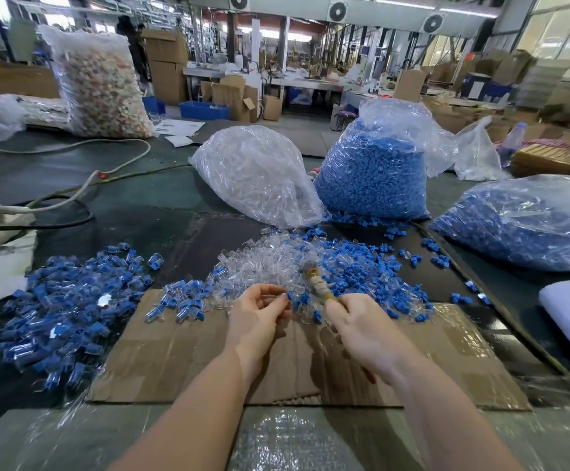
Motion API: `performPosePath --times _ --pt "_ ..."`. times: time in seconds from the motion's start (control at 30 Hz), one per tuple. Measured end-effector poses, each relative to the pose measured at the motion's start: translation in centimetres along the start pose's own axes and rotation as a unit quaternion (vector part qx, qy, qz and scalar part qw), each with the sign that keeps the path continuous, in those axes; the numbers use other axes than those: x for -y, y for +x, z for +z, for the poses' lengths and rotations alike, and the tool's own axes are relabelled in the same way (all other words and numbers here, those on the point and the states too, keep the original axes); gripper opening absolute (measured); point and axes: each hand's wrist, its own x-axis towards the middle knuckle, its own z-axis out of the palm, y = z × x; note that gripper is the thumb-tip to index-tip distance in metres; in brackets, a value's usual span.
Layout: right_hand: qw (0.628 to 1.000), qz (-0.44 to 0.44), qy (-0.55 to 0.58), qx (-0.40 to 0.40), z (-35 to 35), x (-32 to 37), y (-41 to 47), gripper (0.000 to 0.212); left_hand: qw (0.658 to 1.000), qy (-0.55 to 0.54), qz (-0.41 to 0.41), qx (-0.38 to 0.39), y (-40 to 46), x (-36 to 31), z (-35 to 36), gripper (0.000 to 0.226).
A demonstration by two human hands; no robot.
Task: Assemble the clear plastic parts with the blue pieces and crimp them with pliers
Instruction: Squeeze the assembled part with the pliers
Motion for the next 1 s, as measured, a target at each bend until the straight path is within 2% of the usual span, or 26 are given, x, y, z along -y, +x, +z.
performPosePath --times 0.07,0.17,0.27,0.43,0.53,0.67,0.77,1.0 --pt "0.998 0.013 0.043 0.034 0.0 0.4 -0.3 0.029 1.0 -0.01 -0.007 -0.009 0.2 0.0 -0.2 0.006" --pt "0.997 0.017 0.024 0.074 -0.4 0.7 -0.9 0.027 1.0 -0.018 -0.01 -0.02 0.3 0.0 -0.3 0.008" --pt "0.993 0.037 0.008 0.111 -0.9 1.1 -1.5 0.007 0.999 -0.025 -0.007 -0.03 0.4 0.0 -0.2 0.01" --pt "0.989 0.038 -0.025 0.144 -1.3 2.1 -2.2 0.003 0.999 -0.039 -0.004 -0.036 0.3 -0.1 -0.2 0.011" --pt "0.987 0.04 -0.039 0.152 -1.2 2.2 -2.1 0.019 0.999 -0.034 0.004 -0.042 0.4 -0.1 -0.2 0.011" --pt "0.983 0.045 -0.003 0.18 -1.3 2.5 -2.3 0.011 0.998 -0.023 0.011 -0.052 0.5 0.1 -0.3 0.011" --pt "0.982 0.035 0.002 0.188 -1.3 2.4 -2.2 0.015 0.998 -0.026 0.008 -0.054 0.5 0.1 -0.3 0.012" --pt "0.989 -0.011 -0.052 0.139 -0.2 1.8 -1.9 0.026 0.998 -0.018 0.001 -0.054 0.4 0.1 -0.5 0.011"
